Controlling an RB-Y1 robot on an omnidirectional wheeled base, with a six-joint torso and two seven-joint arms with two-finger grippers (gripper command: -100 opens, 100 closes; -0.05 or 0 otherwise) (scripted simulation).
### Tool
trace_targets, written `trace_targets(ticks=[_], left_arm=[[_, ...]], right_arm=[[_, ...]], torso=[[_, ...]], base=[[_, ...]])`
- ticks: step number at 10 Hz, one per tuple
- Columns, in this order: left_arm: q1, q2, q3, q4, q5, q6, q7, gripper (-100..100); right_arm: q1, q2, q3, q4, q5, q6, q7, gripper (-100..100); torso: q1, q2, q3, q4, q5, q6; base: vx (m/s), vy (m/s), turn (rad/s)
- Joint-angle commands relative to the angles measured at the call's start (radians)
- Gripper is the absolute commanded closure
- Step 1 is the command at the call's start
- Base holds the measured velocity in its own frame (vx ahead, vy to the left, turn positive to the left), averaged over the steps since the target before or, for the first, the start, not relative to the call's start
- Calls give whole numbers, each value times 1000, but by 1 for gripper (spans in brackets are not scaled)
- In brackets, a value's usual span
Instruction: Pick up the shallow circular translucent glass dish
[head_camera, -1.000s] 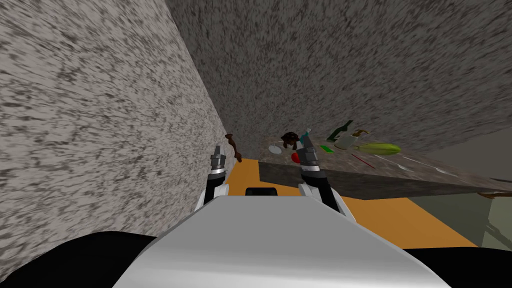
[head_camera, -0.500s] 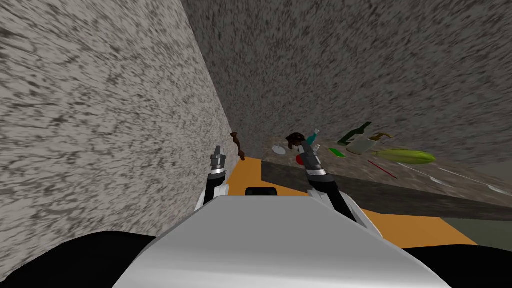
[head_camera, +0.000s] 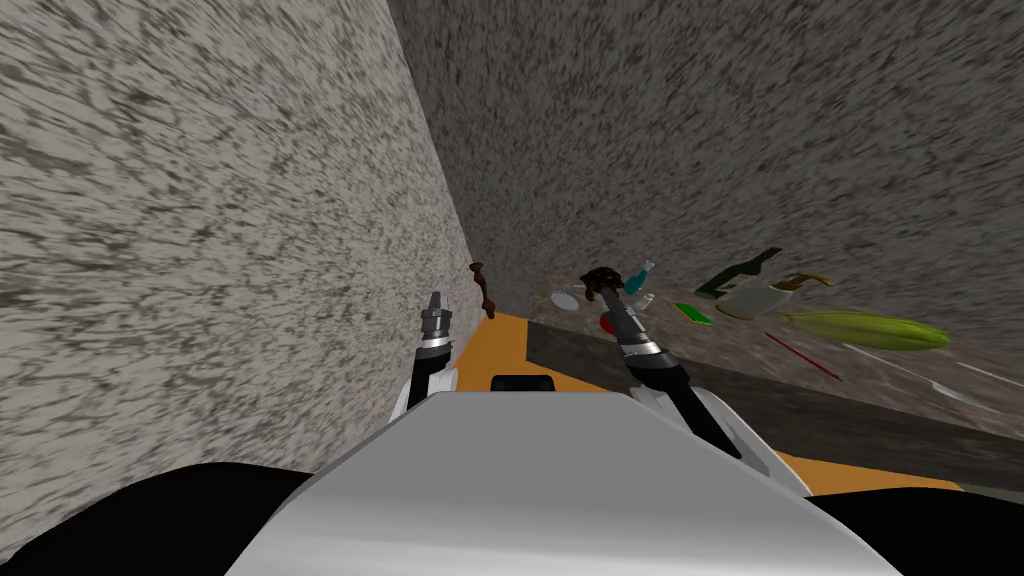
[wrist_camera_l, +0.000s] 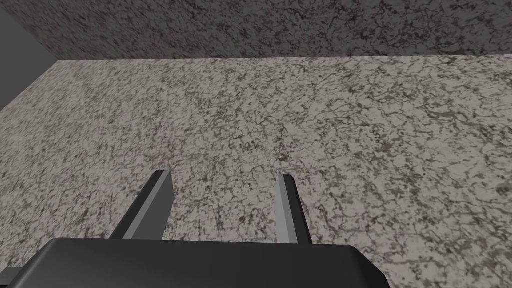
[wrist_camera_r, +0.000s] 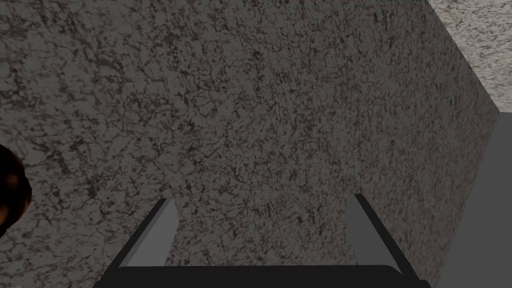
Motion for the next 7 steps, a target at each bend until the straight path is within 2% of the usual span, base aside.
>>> trace_targets(ticks=[1,2,3,4,5,6,7], left_arm=[[0,0,0,0,0,0,0,0],[0,0,0,0,0,0,0,0],[0,0,0,0,0,0,0,0],[0,0,0,0,0,0,0,0],[0,0,0,0,0,0,0,0],[0,0,0,0,0,0,0,0],[0,0,0,0,0,0,0,0]], right_arm=[[34,-50,-26,8,-1,-4,-3,-100],[34,-60,-26,8,-1,-4,-3,-100],[61,-99,-48,14,-3,-3,-5,-100],[61,-111,-48,14,-3,-3,-5,-100],[89,-150,-71,21,-5,-1,-8,-100],[89,-163,-71,21,-5,-1,-8,-100],[117,-203,-94,28,-8,3,-11,-100]], torso=[[0,0,0,0,0,0],[0,0,0,0,0,0],[0,0,0,0,0,0],[0,0,0,0,0,-1],[0,0,0,0,0,0],[0,0,0,0,0,0],[0,0,0,0,0,0]], base=[[-19,2,214],[-16,-2,123],[-21,6,232],[-17,3,99],[-18,11,182],[-16,2,108],[-18,7,219]])
